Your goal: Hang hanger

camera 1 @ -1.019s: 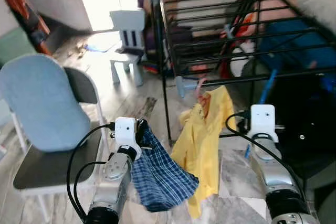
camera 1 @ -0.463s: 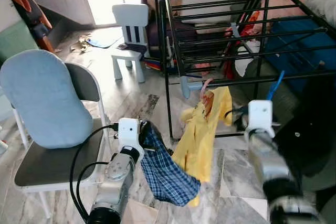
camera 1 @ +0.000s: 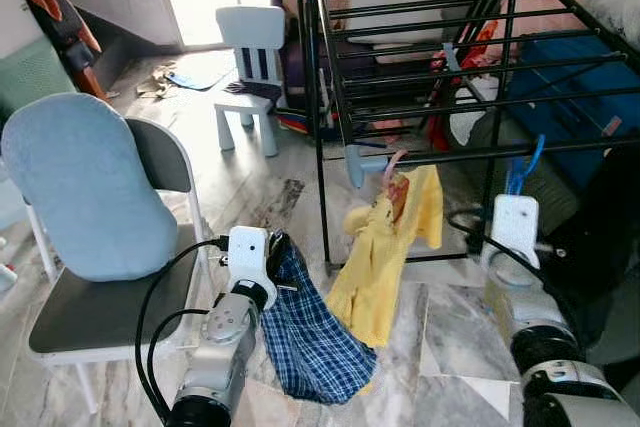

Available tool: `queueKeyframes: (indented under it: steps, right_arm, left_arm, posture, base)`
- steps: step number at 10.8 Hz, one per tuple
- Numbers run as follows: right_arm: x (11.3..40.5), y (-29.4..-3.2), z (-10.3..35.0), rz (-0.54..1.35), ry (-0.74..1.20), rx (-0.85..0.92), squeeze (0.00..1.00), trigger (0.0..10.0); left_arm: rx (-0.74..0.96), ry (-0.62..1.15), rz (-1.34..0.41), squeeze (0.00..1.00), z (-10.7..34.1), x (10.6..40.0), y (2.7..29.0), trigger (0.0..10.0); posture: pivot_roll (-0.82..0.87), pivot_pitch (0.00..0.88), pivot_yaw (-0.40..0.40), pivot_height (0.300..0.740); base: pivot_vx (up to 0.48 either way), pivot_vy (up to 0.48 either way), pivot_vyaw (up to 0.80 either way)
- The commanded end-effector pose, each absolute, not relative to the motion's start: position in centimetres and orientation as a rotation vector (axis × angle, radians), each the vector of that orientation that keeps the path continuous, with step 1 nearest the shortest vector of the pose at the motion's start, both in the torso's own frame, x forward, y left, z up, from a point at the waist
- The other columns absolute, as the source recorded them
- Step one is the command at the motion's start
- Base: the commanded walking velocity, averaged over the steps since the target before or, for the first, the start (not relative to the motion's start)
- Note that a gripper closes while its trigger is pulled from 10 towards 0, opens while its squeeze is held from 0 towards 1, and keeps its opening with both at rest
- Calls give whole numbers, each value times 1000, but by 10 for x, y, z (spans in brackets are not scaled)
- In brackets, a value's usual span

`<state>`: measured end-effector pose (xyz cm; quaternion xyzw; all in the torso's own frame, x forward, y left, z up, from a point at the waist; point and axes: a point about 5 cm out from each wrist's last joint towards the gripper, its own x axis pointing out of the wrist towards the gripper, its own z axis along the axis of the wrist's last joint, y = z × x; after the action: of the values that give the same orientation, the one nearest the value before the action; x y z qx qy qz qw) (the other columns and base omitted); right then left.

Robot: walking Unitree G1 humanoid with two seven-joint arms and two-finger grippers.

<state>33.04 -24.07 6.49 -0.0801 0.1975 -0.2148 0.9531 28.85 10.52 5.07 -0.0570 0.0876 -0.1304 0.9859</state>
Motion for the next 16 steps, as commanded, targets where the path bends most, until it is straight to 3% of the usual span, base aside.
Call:
queueKeyframes:
  steps: [1,3,4,5,8,9,13,16]
  right_arm:
    - [334,-243,69,-450,390,-146,0,10000]
    - [335,-244,69,-438,392,-135,0,10000]
    - [337,-243,69,-400,400,-128,0,9137]
    - [339,-244,72,-372,396,-133,0,0]
    - [346,-249,82,-352,378,-154,0,0]
    - [347,-249,83,-354,374,-154,0,667]
    - [348,-246,82,-343,375,-155,0,863]
    - [347,-246,80,-337,385,-160,0,235]
  left_arm:
    - [-106,167,-266,0,54,290,105,10000]
    - [-106,172,-272,0,53,290,104,10000]
    - [-105,174,-274,0,53,290,103,10000]
    - [-104,176,-273,0,53,290,103,10000]
    - [-99,188,-270,0,50,288,104,10000]
    - [-99,189,-271,0,50,289,103,10000]
    - [-96,186,-276,0,51,290,102,10000]
    - [-95,186,-274,0,51,290,102,10000]
  posture:
    - [-198,0,81,740]
    - [-200,0,81,740]
    - [-197,0,78,740]
    - [-195,0,76,740]
    - [-195,0,74,740]
    - [-197,0,76,740]
    - [-195,0,76,740]
    - [-192,0,74,740]
  base:
    - [0,0,0]
    - [0,0,0]
    - [0,0,0]
    - [0,0,0]
    - [0,0,0]
    - [0,0,0]
    - [0,0,0]
    - [0,0,0]
